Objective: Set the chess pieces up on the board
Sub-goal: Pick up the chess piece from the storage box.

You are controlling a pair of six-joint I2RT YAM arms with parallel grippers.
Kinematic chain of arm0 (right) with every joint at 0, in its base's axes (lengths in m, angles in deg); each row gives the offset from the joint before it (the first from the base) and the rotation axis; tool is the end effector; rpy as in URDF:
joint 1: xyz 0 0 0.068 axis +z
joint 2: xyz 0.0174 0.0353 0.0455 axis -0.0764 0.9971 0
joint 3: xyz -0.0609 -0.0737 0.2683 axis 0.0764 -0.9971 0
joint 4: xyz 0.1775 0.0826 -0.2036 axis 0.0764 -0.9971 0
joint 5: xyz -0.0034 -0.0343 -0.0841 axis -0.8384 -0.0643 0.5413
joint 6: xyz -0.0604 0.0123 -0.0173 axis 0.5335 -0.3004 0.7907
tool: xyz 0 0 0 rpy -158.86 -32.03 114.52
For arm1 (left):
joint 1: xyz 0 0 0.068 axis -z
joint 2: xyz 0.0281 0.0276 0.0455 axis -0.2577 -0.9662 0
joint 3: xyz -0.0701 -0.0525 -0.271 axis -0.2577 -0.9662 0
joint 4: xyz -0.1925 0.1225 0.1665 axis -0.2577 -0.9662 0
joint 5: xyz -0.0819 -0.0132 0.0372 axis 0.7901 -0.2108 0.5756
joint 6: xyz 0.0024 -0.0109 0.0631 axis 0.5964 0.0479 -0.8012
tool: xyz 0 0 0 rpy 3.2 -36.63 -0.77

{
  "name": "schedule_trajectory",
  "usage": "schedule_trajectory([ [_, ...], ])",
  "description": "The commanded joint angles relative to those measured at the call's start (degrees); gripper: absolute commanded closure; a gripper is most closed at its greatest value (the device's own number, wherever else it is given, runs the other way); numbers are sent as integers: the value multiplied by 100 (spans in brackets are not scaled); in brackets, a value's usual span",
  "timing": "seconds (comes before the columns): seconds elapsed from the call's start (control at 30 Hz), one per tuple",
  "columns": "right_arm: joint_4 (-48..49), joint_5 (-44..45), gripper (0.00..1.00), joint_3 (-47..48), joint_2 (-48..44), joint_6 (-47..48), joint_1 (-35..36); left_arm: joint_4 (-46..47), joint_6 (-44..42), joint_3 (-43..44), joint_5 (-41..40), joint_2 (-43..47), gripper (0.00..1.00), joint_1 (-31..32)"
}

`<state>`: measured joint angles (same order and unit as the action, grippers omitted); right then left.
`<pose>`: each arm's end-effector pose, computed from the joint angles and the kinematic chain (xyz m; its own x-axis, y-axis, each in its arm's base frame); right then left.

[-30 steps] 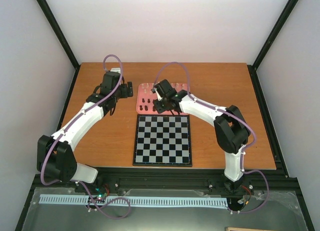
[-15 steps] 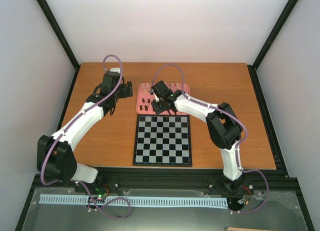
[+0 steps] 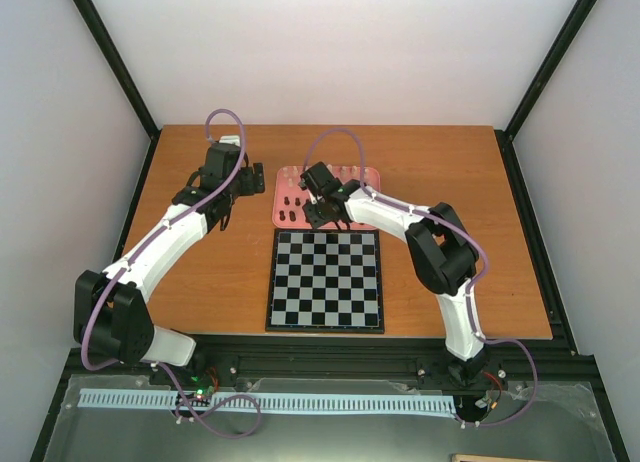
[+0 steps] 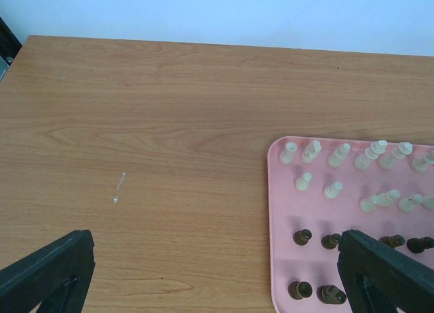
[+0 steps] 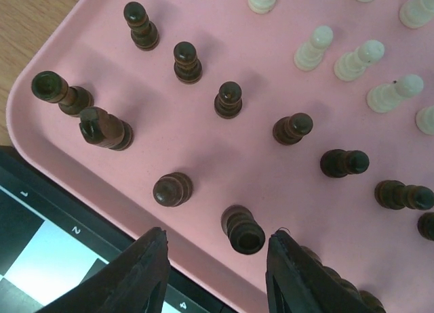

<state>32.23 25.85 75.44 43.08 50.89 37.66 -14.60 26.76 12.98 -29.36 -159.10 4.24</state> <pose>0.3627 0.3200 0.1761 -0.7019 -0.4712 -0.5341 -0.5447 0.8383 -0.0238 0.3319 -0.0993 0.2985 -0.5507 -0.0728 -0.8315 -0.0693 0.9967 -0.0413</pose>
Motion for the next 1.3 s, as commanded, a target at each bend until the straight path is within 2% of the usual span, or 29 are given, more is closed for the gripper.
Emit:
schedule_trajectory([
  [0.0, -58, 56, 59, 191, 188, -62, -40, 68, 35, 92, -94, 16, 0, -11],
  [0.67, -12, -5, 63, 204, 182, -77, -144, 80, 27, 123, -126, -64, 0, -11],
  [1.03, 209, 0, 49, -91, -425, -101, -144, 67, 27, 119, -125, -41, 0, -11],
  [1.27, 319, 922, 45, -824, -1337, -331, -192, 65, 24, 144, -112, -69, 0, -11],
])
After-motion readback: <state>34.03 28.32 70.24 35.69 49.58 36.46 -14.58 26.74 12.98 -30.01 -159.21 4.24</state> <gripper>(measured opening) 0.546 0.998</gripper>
